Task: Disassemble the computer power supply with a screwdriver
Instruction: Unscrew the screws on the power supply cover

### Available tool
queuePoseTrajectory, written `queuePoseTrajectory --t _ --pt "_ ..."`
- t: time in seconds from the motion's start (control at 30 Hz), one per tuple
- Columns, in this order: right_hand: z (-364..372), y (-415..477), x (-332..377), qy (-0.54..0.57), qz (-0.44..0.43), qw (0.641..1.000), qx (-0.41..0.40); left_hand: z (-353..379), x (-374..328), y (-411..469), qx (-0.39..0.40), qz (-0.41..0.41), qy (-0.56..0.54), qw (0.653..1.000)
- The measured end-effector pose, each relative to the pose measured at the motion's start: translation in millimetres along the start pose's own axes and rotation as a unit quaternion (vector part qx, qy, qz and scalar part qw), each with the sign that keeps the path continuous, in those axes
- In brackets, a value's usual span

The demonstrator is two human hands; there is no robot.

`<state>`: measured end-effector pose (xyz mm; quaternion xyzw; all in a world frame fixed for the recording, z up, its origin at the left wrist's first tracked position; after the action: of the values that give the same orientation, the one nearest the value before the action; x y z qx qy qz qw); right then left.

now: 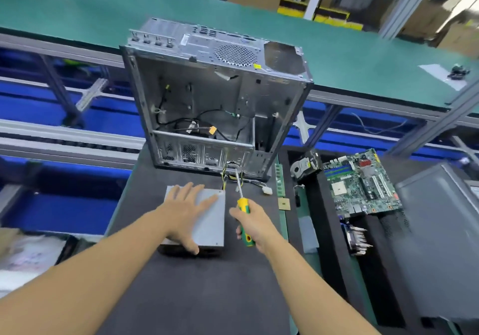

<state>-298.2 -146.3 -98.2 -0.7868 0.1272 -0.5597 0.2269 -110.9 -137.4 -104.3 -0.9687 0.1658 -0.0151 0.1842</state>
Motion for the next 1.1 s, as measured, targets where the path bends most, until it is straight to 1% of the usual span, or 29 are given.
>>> queuePoseTrajectory --t 0.17,0.3,0.5,0.7,0.9,1.1 --pt "21 1 3 -0.022 0.007 0.999 -0.030 -3 0 1 -0.065 0.048 -0.028 0.996" --pt "31 -3 -4 -0.040 0.005 0.997 -0.060 -1 2 -1 -0.072 0.052 -0.048 0.995" --pt "31 -5 -4 -0.069 -0.021 0.993 -0.090 -8 0 -4 -0.087 0.066 -0.043 0.993" --pt "35 -7 -8 -0.068 -0.017 0.994 -0.087 -11 6 -2 -0.107 0.098 -0.077 0.986" --pt "34 -6 -12 -0.060 -0.036 0.993 -0.092 -7 2 -7 -0.133 0.083 -0.092 0.983" --pt "30 -5 -10 -0.061 -0.063 0.993 -0.075 -9 -1 -12 -0.153 0.076 -0.095 0.981"
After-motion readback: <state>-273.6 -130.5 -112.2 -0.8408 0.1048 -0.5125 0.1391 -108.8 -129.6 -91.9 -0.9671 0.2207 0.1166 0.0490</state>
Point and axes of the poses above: each hand's wrist, its own y-axis towards the middle knuckle, its own z-axis out of the palm, x = y × z, the point moved 7 cm from there along y, towards the middle knuckle, and after that the axes turned 6 degrees about -x, right-handed, at the moved point
